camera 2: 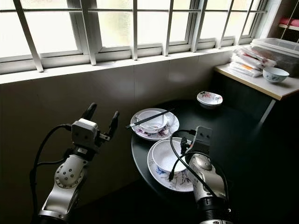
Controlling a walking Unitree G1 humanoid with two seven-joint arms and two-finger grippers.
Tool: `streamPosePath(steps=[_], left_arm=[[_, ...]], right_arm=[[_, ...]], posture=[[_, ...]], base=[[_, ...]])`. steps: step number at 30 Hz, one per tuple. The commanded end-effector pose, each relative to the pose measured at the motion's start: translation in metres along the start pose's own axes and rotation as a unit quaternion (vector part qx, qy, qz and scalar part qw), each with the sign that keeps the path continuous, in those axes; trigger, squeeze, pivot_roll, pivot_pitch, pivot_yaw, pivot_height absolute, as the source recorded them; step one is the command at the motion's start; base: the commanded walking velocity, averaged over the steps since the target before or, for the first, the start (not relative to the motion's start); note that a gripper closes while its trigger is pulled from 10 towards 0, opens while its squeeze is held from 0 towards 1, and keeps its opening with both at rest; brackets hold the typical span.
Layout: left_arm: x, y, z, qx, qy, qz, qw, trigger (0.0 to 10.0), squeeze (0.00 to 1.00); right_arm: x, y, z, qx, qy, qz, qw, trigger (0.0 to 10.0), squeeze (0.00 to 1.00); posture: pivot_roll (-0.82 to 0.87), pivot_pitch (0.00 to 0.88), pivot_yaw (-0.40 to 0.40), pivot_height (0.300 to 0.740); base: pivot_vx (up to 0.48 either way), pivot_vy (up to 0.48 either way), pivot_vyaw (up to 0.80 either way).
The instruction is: Kitchen organization
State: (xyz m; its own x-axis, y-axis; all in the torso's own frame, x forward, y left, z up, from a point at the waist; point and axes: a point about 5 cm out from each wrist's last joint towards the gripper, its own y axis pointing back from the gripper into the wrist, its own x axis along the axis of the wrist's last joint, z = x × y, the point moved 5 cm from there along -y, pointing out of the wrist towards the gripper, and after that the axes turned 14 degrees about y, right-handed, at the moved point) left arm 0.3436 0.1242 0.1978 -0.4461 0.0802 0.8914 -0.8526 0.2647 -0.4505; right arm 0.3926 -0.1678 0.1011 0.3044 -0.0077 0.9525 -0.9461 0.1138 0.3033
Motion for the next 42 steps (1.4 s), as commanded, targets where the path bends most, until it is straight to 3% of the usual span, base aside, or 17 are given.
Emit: streamPosePath(steps=[1, 11, 12, 14, 15, 18, 19, 20, 21, 28, 33, 36, 42], left_arm=[[-0.001, 0.000, -0.002, -0.001, -0.005, -0.006, 1.000, 10.0, 0.00], [-0.003, 0.000, 0.000, -0.002, -0.006, -0.009, 1.000, 10.0, 0.00], [-0.003, -0.001, -0.001, -0.002, -0.007, -0.011, 1.000, 10.0, 0.00], [-0.004, -0.001, -0.001, -0.002, -0.007, -0.011, 1.000, 10.0, 0.00], [-0.004, -0.001, -0.001, -0.001, -0.008, -0.012, 1.000, 10.0, 0.00], [-0.005, -0.001, -0.002, -0.001, -0.009, -0.014, 1.000, 10.0, 0.00], [-0.005, -0.001, -0.002, -0.001, -0.009, -0.015, 1.000, 10.0, 0.00], [-0.005, -0.001, -0.002, -0.001, -0.009, -0.016, 1.000, 10.0, 0.00], [-0.006, -0.001, -0.002, 0.000, -0.010, -0.016, 1.000, 10.0, 0.00], [-0.007, 0.000, -0.002, 0.001, -0.011, -0.020, 1.000, 10.0, 0.00], [-0.007, -0.001, -0.003, 0.002, -0.013, -0.020, 1.000, 10.0, 0.00], [-0.007, -0.001, -0.003, 0.002, -0.013, -0.020, 1.000, 10.0, 0.00], [-0.008, 0.000, -0.005, 0.007, -0.010, -0.023, 1.000, 10.0, 0.00]], right_arm=[[-0.006, 0.001, 0.004, -0.007, 0.018, -0.021, 1.000, 10.0, 0.00], [-0.029, 0.004, -0.008, 0.025, 0.001, -0.082, 0.996, 10.0, 0.00], [-0.036, 0.005, -0.009, 0.029, -0.026, -0.103, 0.994, 10.0, 0.00], [-0.038, 0.006, -0.010, 0.030, -0.036, -0.111, 0.993, 10.0, 0.00], [-0.042, 0.006, -0.013, 0.038, -0.047, -0.124, 0.990, 8.1, 0.00], [-0.046, 0.007, -0.017, 0.052, -0.058, -0.138, 0.987, 7.7, 0.00], [-0.048, 0.008, -0.021, 0.061, -0.070, -0.145, 0.985, 5.3, 0.00], [-0.049, 0.009, -0.022, 0.065, -0.079, -0.149, 0.984, 0.8, 0.00], [-0.050, 0.009, -0.024, 0.068, -0.091, -0.149, 0.982, 0.0, 0.00], [-0.050, 0.010, -0.019, 0.055, -0.109, -0.155, 0.980, 0.0, 0.00], [-0.038, 0.008, -0.014, 0.042, -0.114, -0.126, 0.985, 0.0, 0.00], [-0.014, 0.007, -0.007, 0.024, -0.103, -0.063, 0.992, 0.0, 0.00], [0.037, 0.011, -0.004, 0.023, -0.105, 0.057, 0.993, 0.0, 0.00]], posture=[[-0.03, 0.000, -0.049, 0.740], [-0.04, 0.000, -0.049, 0.740], [-0.04, 0.000, -0.049, 0.740], [-0.04, 0.000, -0.049, 0.740], [-0.04, 0.000, -0.049, 0.740], [-0.04, 0.000, -0.048, 0.740], [-0.04, 0.000, -0.048, 0.740], [-0.04, 0.000, -0.048, 0.740], [-0.04, 0.000, -0.049, 0.740], [-0.04, 0.000, -0.048, 0.740], [-0.04, 0.000, -0.047, 0.740], [-0.04, 0.000, -0.048, 0.740], [-0.04, 0.000, -0.049, 0.740]], base=[[0.000, 0.000, 0.00], [0.000, 0.000, 0.00], [0.000, 0.000, 0.00], [0.000, 0.000, 0.00], [0.000, 0.000, 0.00], [0.000, 0.000, 0.00], [0.000, 0.000, 0.00], [0.000, 0.000, 0.00], [0.000, 0.000, 0.00], [0.000, 0.000, 0.00], [0.000, 0.000, 0.00], [0.000, 0.000, 0.00], [0.000, 0.000, 0.10]])
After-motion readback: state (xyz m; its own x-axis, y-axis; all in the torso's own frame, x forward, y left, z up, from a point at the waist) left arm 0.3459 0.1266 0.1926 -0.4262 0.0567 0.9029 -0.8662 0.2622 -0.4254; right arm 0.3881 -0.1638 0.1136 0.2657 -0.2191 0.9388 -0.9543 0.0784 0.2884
